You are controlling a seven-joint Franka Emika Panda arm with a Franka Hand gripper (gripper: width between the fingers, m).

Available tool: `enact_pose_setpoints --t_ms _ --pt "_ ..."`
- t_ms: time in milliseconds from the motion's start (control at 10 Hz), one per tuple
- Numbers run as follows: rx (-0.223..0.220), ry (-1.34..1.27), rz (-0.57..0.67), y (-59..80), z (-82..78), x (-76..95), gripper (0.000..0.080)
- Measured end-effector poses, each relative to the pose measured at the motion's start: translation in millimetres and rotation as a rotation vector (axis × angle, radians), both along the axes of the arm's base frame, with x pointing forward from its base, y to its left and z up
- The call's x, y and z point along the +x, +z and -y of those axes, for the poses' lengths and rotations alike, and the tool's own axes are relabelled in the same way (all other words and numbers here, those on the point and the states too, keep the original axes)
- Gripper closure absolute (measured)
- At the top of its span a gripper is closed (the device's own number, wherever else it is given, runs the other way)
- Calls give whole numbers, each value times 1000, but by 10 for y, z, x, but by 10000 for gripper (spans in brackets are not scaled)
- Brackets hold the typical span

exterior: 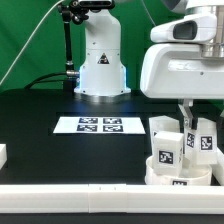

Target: Assemble stool

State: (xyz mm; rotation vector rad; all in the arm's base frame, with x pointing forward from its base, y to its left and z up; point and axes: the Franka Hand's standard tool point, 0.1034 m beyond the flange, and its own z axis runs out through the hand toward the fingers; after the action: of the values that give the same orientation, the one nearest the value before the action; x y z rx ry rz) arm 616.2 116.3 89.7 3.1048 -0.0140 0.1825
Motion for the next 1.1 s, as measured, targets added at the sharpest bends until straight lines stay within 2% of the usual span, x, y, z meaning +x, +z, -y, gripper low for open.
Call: enact_pose_setpoints --t_ms 900,1100 --pt "75 -570 22 -8 -4 1 458" --pt "179 -874 55 -21 53 3 458"
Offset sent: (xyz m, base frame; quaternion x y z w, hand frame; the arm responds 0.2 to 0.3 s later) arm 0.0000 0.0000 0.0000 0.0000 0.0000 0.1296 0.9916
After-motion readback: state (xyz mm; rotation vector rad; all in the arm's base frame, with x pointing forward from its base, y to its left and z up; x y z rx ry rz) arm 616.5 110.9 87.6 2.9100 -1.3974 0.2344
